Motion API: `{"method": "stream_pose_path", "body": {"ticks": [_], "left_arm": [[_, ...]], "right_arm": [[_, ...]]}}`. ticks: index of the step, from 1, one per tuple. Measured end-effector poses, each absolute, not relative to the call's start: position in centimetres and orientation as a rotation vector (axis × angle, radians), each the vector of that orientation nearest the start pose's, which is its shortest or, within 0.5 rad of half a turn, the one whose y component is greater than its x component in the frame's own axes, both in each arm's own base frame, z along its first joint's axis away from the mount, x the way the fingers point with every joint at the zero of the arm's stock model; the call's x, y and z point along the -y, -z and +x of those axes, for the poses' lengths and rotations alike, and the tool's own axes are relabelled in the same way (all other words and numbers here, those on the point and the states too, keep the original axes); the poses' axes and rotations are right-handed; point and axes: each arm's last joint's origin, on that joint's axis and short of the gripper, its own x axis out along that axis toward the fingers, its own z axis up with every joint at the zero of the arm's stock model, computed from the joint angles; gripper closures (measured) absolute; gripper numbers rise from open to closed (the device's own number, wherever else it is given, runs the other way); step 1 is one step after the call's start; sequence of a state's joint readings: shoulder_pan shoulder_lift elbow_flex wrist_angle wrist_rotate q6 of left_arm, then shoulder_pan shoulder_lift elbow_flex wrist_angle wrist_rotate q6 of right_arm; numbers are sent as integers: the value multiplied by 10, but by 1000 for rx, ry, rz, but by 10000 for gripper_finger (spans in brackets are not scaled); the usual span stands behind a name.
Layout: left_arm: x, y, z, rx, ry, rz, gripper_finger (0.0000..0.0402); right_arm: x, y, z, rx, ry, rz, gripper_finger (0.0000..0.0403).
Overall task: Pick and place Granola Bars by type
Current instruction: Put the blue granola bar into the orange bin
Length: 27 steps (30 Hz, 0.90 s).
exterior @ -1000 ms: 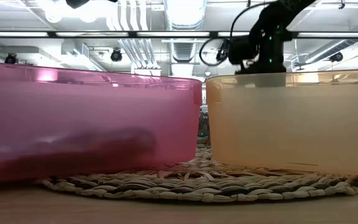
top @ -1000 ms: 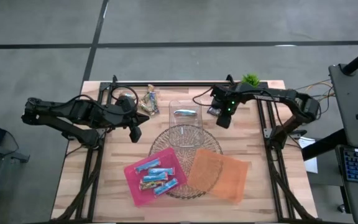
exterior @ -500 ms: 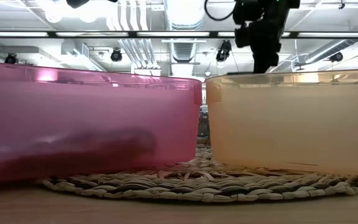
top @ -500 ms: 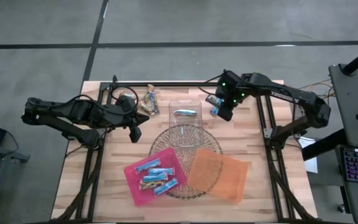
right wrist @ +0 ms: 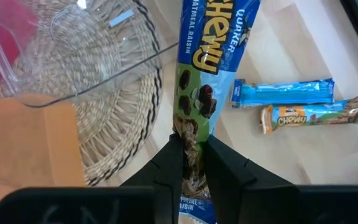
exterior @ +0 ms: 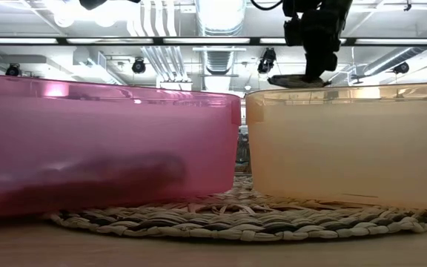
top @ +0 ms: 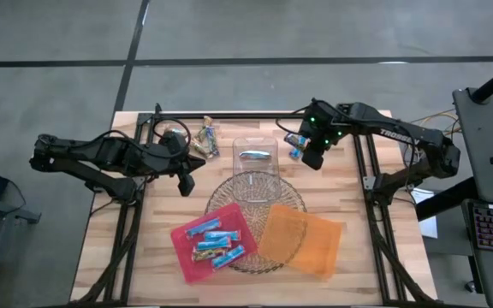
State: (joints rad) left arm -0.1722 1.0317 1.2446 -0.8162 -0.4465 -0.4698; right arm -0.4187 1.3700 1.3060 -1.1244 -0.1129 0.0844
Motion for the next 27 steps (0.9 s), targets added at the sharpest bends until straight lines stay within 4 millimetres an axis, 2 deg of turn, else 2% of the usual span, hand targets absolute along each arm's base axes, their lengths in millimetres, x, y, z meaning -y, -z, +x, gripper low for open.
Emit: {"method": "stream_pose_path", "body": {"ticks": [15,27], "left_arm": [[20,-387,188,-503,-383,-274,401],[20,-387,188,-504,-380,-268,401]], "right_arm": [[85,-315,238,-1155,282,377,351],[58,-321,247,-1142,243,401,351]]}}
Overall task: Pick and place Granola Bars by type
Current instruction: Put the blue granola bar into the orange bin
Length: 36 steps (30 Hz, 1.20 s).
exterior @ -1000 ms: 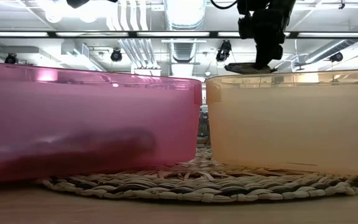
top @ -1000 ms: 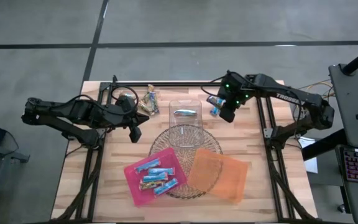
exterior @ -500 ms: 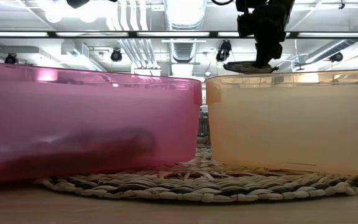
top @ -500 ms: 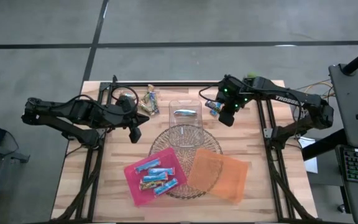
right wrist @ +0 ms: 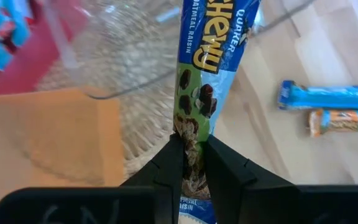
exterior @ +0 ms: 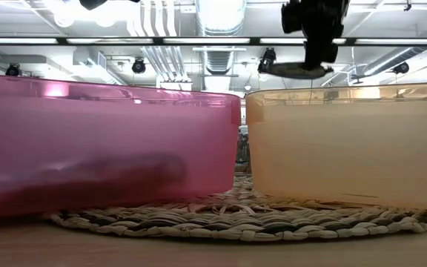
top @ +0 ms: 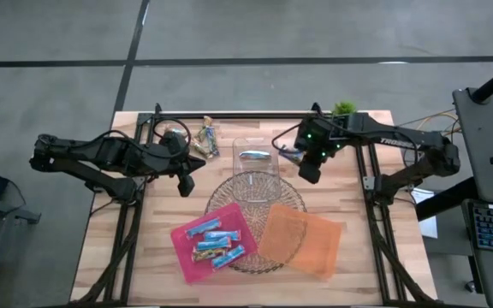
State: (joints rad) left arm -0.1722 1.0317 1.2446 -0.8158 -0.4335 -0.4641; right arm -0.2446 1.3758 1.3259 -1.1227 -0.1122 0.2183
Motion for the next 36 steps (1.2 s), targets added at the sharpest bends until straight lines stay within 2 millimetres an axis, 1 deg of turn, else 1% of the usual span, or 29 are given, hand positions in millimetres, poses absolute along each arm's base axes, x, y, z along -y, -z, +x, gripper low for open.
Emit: {"method": "stream_pose_path", "body": {"ticks": [4,8,18,23,26,36], "left_arm": [[20,-387,188,-504,-380,-268,401],[20,-387,188,-504,-380,-267,401],[20,-387,188,-506,-378,-257,401],[20,-387,188,-506,-378,-257,401],[20,-387,188,-506,-377,-256,401],[20,-387,188,-509,-374,-244,401]], "right_arm": [[48,-328,253,-1120,218,399,351],[44,-333,262,-1109,184,422,351],[48,-338,290,-1102,126,364,351],[50,-337,299,-1107,110,348,351],[50,-337,302,-1110,101,337,351],[50,-338,301,-1114,103,340,351]]}}
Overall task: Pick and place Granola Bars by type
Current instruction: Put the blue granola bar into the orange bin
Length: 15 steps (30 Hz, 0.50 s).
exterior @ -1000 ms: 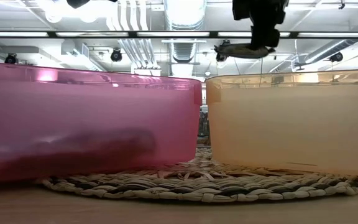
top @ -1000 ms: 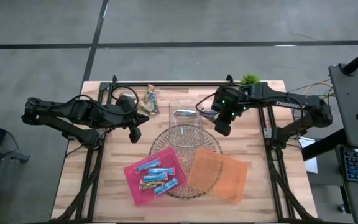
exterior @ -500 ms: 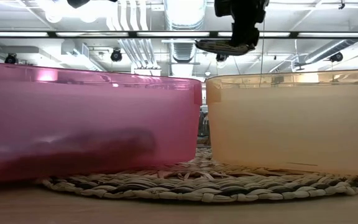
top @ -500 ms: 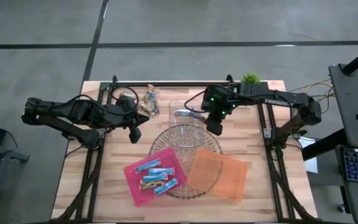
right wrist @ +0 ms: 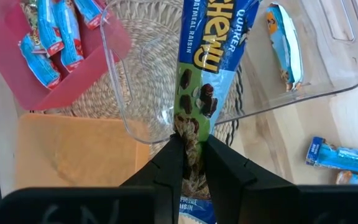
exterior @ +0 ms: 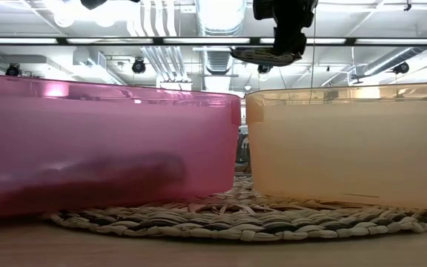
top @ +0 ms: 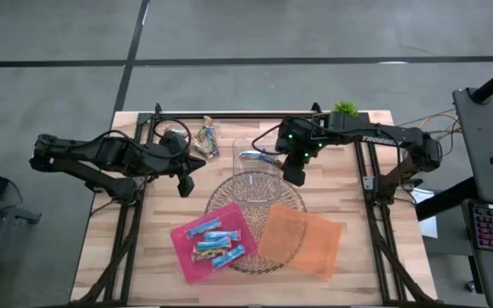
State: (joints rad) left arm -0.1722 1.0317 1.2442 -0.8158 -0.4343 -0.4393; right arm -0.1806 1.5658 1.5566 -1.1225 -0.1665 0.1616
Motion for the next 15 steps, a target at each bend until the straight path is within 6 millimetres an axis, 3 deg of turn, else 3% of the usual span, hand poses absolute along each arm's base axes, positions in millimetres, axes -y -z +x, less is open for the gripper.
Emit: {"method": "stream_pose_path", "body": {"ticks": [15], "left_arm": [[20,-387,188,-513,-369,-224,401]], "right_arm": [[43,-341,302,-1110,78,340,351]]}}
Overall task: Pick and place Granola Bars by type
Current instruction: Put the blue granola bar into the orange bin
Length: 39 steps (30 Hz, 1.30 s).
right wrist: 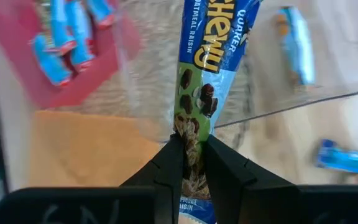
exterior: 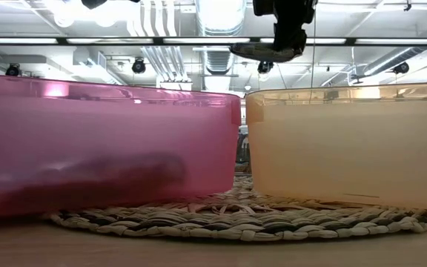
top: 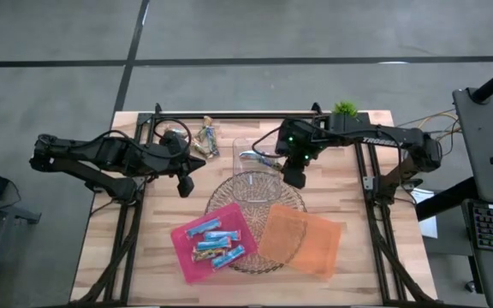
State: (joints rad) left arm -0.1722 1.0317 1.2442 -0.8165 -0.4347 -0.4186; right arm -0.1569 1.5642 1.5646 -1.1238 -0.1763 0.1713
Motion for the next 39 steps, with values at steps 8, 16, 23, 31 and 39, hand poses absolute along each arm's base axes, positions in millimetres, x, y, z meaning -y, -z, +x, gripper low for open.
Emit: {"method": "stream_pose_path", "body": {"ticks": [8,16,23,31,39], "left_arm": [[20,-387,188,-513,-369,-223,401],[20,-387,188,-512,-370,-225,401],[20,-387,188,-513,-369,-224,401],[20,-385,188,-523,-362,-193,401],[20,-385,188,-523,-362,-194,401]], "right_arm": [[6,-341,304,-1136,-27,381,351],[-55,-342,299,-1196,-129,433,351],[-97,-332,287,-1288,-92,538,351],[-112,-305,284,-1337,36,611,351],[-114,-281,285,-1341,46,630,351]]}}
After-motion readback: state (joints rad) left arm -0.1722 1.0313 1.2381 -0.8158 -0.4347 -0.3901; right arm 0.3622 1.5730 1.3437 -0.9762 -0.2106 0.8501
